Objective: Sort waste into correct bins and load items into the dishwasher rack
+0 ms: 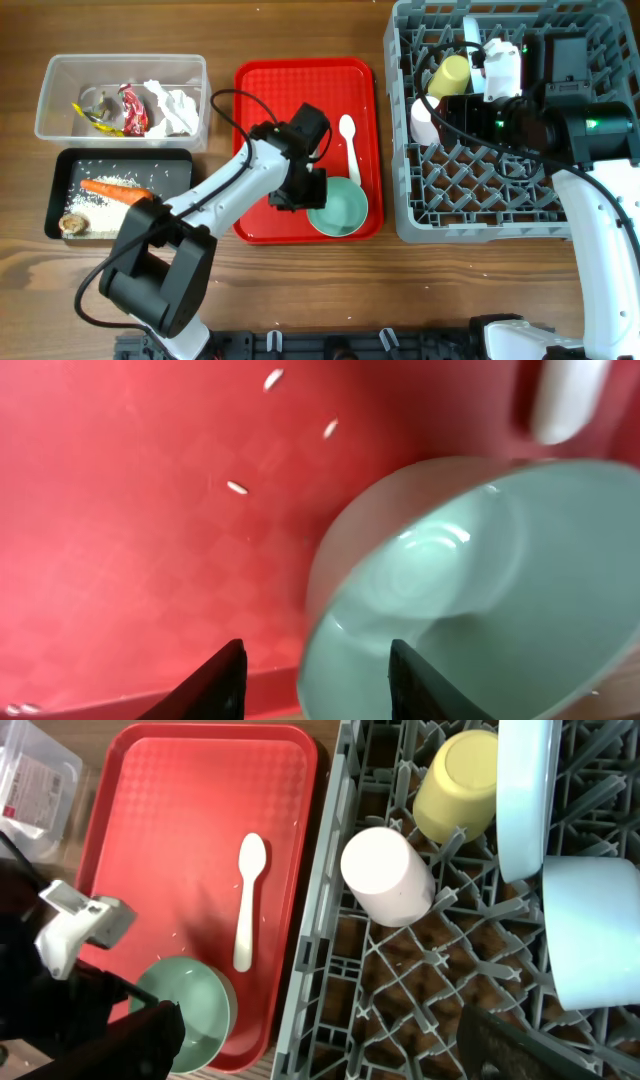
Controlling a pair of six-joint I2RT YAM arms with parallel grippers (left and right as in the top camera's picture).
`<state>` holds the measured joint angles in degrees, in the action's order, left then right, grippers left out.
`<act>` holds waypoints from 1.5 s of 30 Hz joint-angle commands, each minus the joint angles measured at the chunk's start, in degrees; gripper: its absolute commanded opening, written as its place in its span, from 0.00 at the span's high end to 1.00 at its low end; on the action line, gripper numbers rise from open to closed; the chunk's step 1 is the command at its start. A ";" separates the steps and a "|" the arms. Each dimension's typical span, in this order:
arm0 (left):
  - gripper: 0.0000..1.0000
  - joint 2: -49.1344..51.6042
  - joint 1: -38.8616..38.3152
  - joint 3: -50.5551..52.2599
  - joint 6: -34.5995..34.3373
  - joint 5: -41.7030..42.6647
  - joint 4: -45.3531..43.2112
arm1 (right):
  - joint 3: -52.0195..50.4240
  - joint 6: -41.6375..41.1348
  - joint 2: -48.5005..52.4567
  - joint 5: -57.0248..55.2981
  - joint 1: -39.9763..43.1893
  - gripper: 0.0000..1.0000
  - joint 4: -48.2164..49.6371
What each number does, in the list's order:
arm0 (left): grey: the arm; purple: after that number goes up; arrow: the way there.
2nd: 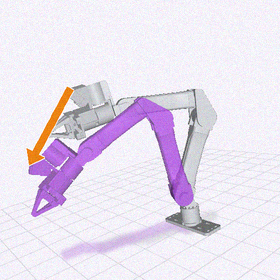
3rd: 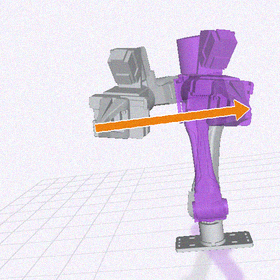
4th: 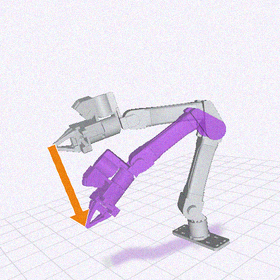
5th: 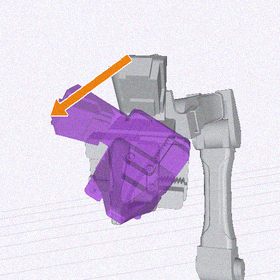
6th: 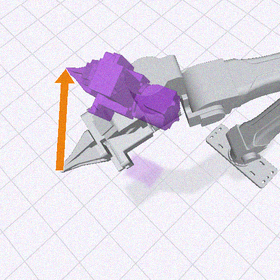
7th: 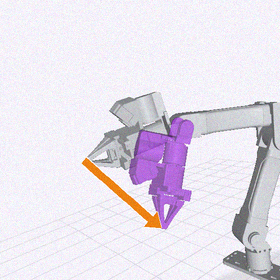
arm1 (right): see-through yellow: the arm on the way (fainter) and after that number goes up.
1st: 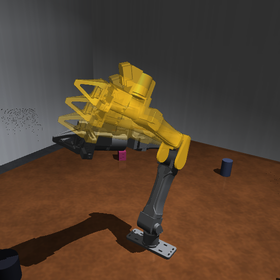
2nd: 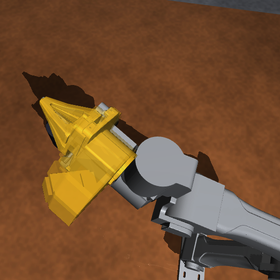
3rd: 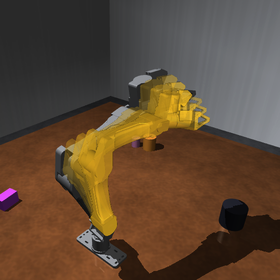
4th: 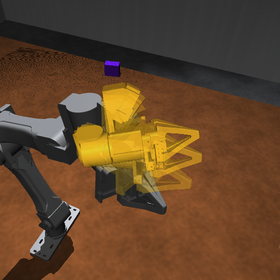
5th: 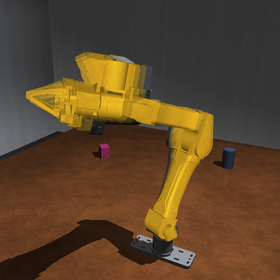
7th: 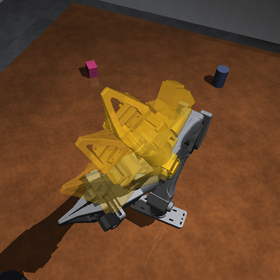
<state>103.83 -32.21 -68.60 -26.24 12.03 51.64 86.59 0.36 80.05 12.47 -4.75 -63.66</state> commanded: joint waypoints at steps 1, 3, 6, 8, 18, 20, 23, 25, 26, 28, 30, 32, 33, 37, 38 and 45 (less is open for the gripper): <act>0.57 0.55 -0.15 3.28 -0.20 -0.04 -1.97 | -0.74 1.01 0.44 1.14 -0.22 0.10 0.11; 0.66 0.55 -0.17 3.67 -0.20 -0.04 -2.67 | -0.74 1.01 0.44 1.14 -0.22 0.10 0.09; 0.85 0.55 -0.15 3.67 -0.15 -0.04 -3.48 | -0.74 1.01 0.44 1.14 -0.22 0.10 0.09; 0.96 0.52 -0.15 3.65 -0.15 -0.04 -3.91 | -0.79 1.01 0.44 1.14 -0.22 0.10 0.11; 0.96 -4.50 -0.15 -1.70 0.09 -0.11 -2.82 | -0.79 1.01 0.44 1.62 -0.22 0.13 -2.27; 0.96 -6.93 -0.15 -3.58 0.04 -0.07 -2.82 | -0.83 1.09 0.44 4.39 -0.24 0.13 -3.45; 0.96 -9.51 -0.15 -5.22 -0.22 -0.07 -3.30 | -0.94 1.14 0.44 7.74 -0.52 0.13 -4.79; 0.96 -10.60 -0.15 -5.95 -0.87 -0.07 -4.66 | -1.64 1.16 0.44 7.76 -1.53 0.13 -4.96; 0.96 -10.93 -0.15 -6.16 -1.27 0.00 -5.40 | -2.29 1.14 0.50 7.76 -2.38 0.13 -4.76; 0.96 -11.08 -0.15 -6.56 -1.25 0.35 -6.23 | -3.28 1.11 0.81 7.76 -3.89 0.13 -4.31; 0.96 -11.08 -0.15 -6.58 -1.25 0.63 -6.51 | -4.48 1.09 1.22 7.74 -5.42 0.13 -3.23; 0.96 -11.08 -0.15 -6.58 -1.25 0.61 -6.47 | -5.92 0.96 1.64 7.74 -6.64 0.13 -1.57; 0.96 -11.08 -0.15 -6.58 -1.25 0.61 -6.47 | -6.82 0.92 2.19 7.76 -7.48 0.14 -0.39; 0.96 -11.08 -0.15 -6.58 -1.22 0.61 -6.47 | -7.48 0.50 5.68 7.78 -9.86 0.14 1.40; 0.96 -11.08 -0.15 -6.58 -1.22 0.61 -6.47 | -7.48 0.52 6.73 7.76 -10.49 0.14 1.84; 0.96 -11.08 -0.15 -6.58 -1.20 0.59 -6.43 | -7.48 0.52 14.60 7.76 -14.51 0.21 3.80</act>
<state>93.73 -32.21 -74.17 -26.92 11.90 45.39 79.94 0.32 91.81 19.29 -18.04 -60.40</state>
